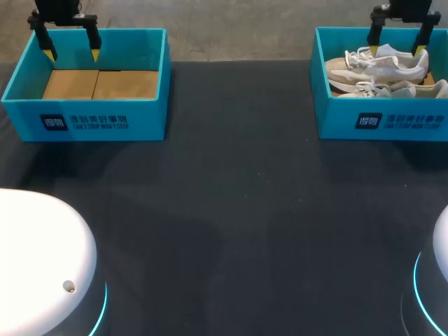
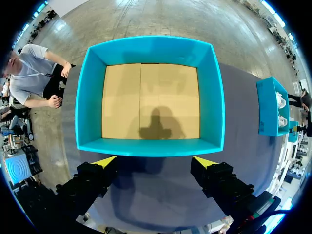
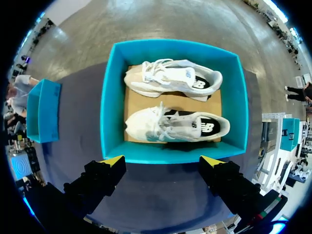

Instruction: Take the shoe out of the shoebox, open the shoe tongue, remove and reinsert the insole, then place the shoe into the shoebox

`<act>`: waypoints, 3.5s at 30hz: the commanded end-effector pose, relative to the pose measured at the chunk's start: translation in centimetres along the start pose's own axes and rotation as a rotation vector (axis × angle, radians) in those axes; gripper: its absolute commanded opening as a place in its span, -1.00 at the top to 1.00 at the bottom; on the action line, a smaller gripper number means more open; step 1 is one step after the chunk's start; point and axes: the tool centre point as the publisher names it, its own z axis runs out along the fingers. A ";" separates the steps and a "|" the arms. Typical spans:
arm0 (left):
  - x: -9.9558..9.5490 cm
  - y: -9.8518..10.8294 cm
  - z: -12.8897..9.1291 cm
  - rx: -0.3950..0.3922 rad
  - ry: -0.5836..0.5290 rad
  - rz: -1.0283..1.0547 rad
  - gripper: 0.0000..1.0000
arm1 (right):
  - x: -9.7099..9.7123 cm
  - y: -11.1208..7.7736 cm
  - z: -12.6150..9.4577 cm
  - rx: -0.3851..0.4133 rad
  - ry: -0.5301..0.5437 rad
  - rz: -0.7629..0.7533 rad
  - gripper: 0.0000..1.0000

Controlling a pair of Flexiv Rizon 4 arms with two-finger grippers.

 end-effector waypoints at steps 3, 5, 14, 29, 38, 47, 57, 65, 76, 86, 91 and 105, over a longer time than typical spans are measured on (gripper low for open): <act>0.0 0.0 0.0 0.000 -0.001 0.000 -1.00 | -3.3 -0.1 0.9 -0.025 -0.015 0.011 -1.00; 0.0 0.0 0.0 0.000 -0.001 0.000 -1.00 | -4.1 -0.1 1.1 -0.026 -0.014 0.017 -1.00; 0.0 0.0 0.0 0.000 -0.001 0.000 -1.00 | -8.2 0.4 3.5 -0.008 -0.010 0.024 -1.00; 0.0 0.0 0.0 0.000 -0.001 0.000 -1.00 | -10.7 2.1 7.8 0.038 -0.050 0.057 -0.01; 0.0 0.0 0.0 0.000 -0.001 0.000 -1.00 | -12.0 2.0 9.0 0.043 -0.048 0.085 0.04; 0.0 0.0 0.0 0.000 -0.001 0.000 -1.00 | -13.2 2.4 10.1 0.053 -0.069 0.110 0.00; 0.0 0.0 0.0 0.000 -0.001 0.000 -1.00 | -14.6 3.5 11.4 0.050 -0.093 0.137 -0.04; 0.0 0.0 0.0 0.000 -0.001 0.000 -1.00 | -15.7 4.0 12.5 0.062 -0.090 0.159 -0.05; 0.0 0.0 0.0 0.000 -0.001 0.000 -1.00 | -16.5 4.3 14.2 0.082 -0.087 0.167 0.00; 0.0 0.0 0.0 0.000 -0.001 0.000 -1.00 | -16.8 4.1 15.8 0.106 -0.068 0.177 -0.05; 0.0 0.0 0.0 0.000 -0.001 0.000 -1.00 | -16.7 3.8 16.5 0.110 -0.066 0.177 -0.05; 0.0 0.0 0.0 0.000 -0.001 0.000 -1.00 | -16.4 3.1 18.3 0.134 -0.047 0.180 -0.03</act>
